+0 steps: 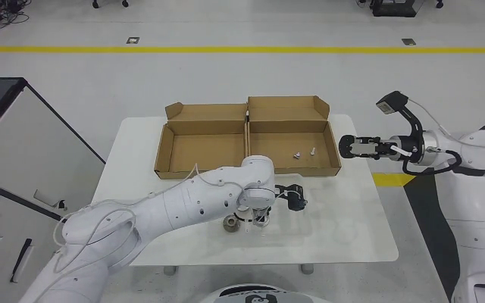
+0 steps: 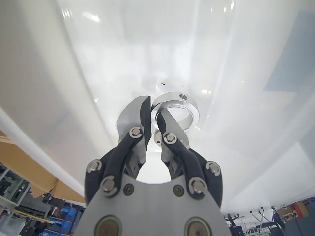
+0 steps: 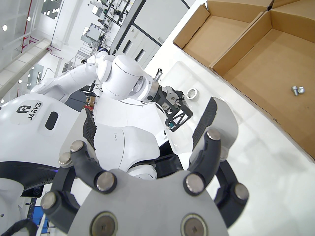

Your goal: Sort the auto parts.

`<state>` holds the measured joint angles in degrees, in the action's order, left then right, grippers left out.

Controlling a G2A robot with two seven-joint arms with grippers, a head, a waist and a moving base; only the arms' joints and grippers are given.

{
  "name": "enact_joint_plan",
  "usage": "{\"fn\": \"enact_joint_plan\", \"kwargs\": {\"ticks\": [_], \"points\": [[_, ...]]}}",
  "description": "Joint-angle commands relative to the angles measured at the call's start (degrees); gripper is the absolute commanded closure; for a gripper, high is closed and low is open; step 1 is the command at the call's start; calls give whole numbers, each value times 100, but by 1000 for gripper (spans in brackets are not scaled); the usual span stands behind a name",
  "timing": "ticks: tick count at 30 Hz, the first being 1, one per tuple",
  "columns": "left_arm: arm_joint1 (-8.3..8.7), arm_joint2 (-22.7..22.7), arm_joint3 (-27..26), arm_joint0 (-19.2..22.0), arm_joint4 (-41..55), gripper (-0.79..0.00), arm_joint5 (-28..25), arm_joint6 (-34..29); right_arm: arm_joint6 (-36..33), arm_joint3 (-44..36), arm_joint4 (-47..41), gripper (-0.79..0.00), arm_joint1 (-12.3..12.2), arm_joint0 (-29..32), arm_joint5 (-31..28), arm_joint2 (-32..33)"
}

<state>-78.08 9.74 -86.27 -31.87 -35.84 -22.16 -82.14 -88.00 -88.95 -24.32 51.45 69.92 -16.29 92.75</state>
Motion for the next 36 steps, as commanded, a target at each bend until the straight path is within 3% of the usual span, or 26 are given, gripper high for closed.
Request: {"fn": "enact_joint_plan", "kwargs": {"ticks": [1,5,12,16,19,27,36], "points": [[67,0,-189,93,77,0,53,-52,0,0,0,-785,0,0,0,0],[175,0,-545,301,270,0,126,-125,0,0,0,-785,0,0,0,0],[178,21,-524,281,280,0,156,-54,0,0,0,-785,0,0,0,0],[327,506,-383,169,345,0,339,680,0,0,0,-785,0,0,0,0],[561,1109,-332,-64,784,0,198,1307,0,0,0,-785,0,0,0,0],[1220,2575,-492,-1148,1608,0,-1087,2524,0,0,0,-785,0,0,0,0],[1499,3374,-577,-1948,2294,0,-2762,3632,0,0,0,-785,0,0,0,0]]}}
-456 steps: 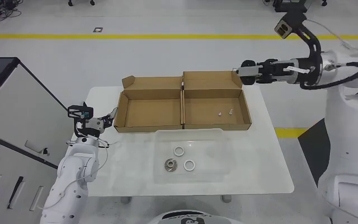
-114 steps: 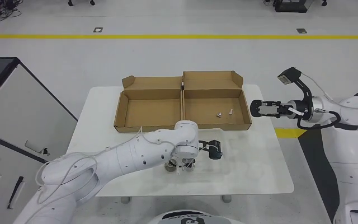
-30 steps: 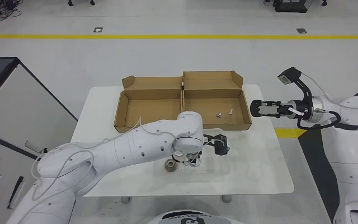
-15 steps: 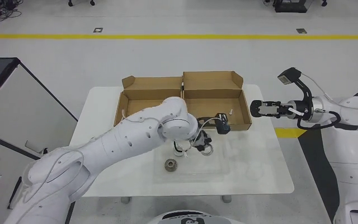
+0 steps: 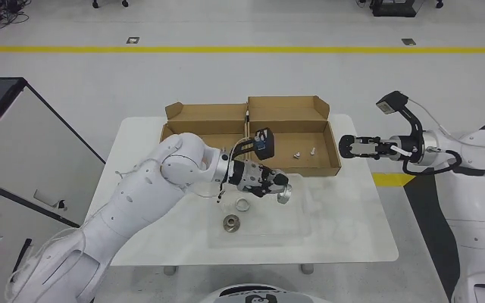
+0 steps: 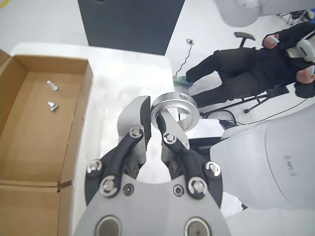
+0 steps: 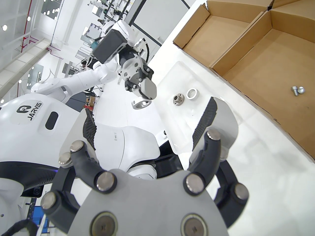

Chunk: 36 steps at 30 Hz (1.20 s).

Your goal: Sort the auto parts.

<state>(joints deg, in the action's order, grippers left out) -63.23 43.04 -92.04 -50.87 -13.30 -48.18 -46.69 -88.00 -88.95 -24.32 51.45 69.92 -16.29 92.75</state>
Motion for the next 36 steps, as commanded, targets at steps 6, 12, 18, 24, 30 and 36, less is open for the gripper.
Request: {"fn": "enact_joint_plan", "kwargs": {"ticks": [6,12,18,24,30,36], "points": [[86,302,-7,-308,361,0,-982,662,0,0,0,-785,0,0,0,0],[185,682,-421,-480,363,0,-982,1159,0,0,0,-785,0,0,0,0],[268,899,-741,-587,672,0,-982,1607,0,0,0,-785,0,0,0,0],[303,1013,-875,-590,696,0,-982,1821,0,0,0,-785,0,0,0,0],[303,1013,-875,-590,696,0,-982,1821,0,0,0,-785,0,0,0,0],[266,1045,-1060,-758,988,0,-982,2349,0,0,0,-785,0,0,0,0]]}}
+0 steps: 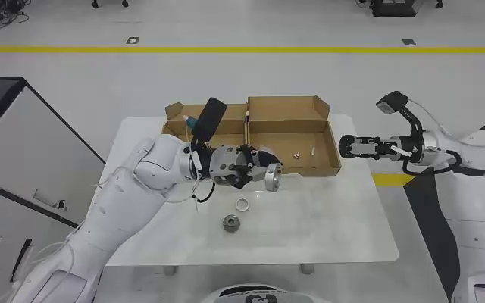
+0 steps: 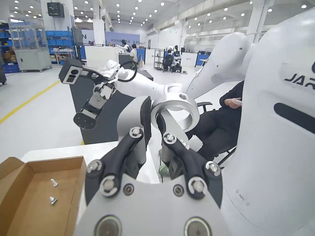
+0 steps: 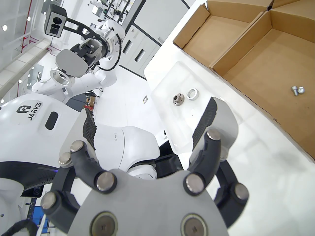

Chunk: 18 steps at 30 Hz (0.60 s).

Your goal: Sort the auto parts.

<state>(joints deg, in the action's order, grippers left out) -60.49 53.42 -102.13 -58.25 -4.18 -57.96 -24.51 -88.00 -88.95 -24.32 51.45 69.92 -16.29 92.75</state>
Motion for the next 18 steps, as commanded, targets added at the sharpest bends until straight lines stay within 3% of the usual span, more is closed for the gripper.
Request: {"fn": "enact_joint_plan", "kwargs": {"ticks": [1,10,18], "points": [[-16,-2,-107,-42,170,0,-4,217,0,0,0,-785,0,0,0,0],[-80,77,-791,-169,1287,0,-4,595,0,0,0,-785,0,0,0,0],[-292,469,-1304,-462,3015,0,-4,-23,0,0,0,-785,0,0,0,0]]}}
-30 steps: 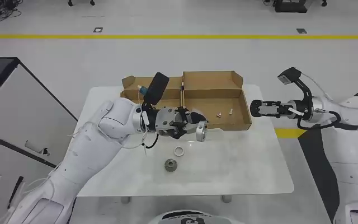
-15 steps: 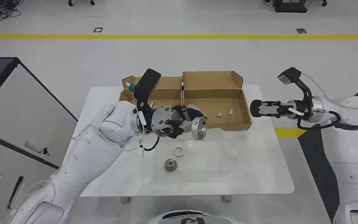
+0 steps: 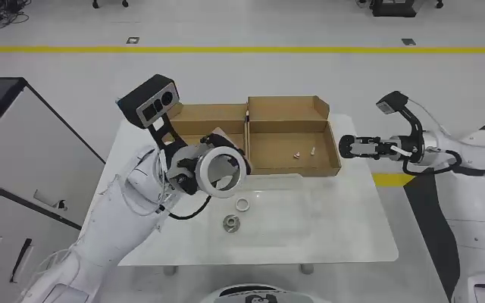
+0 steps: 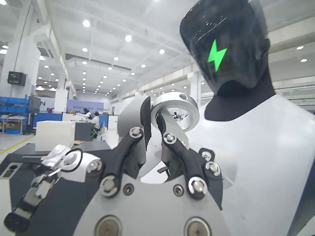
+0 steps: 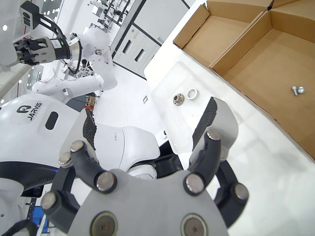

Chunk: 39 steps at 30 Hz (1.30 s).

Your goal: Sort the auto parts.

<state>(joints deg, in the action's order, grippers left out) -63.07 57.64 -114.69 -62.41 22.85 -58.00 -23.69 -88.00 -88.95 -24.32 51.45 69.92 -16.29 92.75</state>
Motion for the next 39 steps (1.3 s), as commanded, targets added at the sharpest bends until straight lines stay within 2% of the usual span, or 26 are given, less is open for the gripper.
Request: {"fn": "enact_joint_plan", "kwargs": {"ticks": [1,5,8,10,17,21,22,28,33,39], "points": [[-76,142,-42,-88,537,0,0,-332,0,0,0,-785,0,0,0,0],[-315,539,-60,-292,1755,0,0,-1265,0,0,0,-785,0,0,0,0],[-548,870,136,-415,2676,0,0,-2247,0,0,0,-785,0,0,0,0],[-695,985,234,-440,2805,0,0,-2261,0,0,0,-785,0,0,0,0],[-1013,1200,558,-523,1962,0,0,-2260,0,0,0,-785,0,0,0,0],[-1138,1364,773,-536,1253,0,0,-2259,0,0,0,-785,0,0,0,0],[-1150,1439,869,-518,825,0,0,-2260,0,0,0,-785,0,0,0,0],[-1269,1604,995,-530,-366,0,0,-2167,0,0,0,-785,0,0,0,0],[-1359,1485,886,-553,-36,0,0,-2034,0,0,0,-785,0,0,0,0],[-1466,1439,881,-538,1234,0,0,-2259,0,0,0,-785,0,0,0,0]]}}
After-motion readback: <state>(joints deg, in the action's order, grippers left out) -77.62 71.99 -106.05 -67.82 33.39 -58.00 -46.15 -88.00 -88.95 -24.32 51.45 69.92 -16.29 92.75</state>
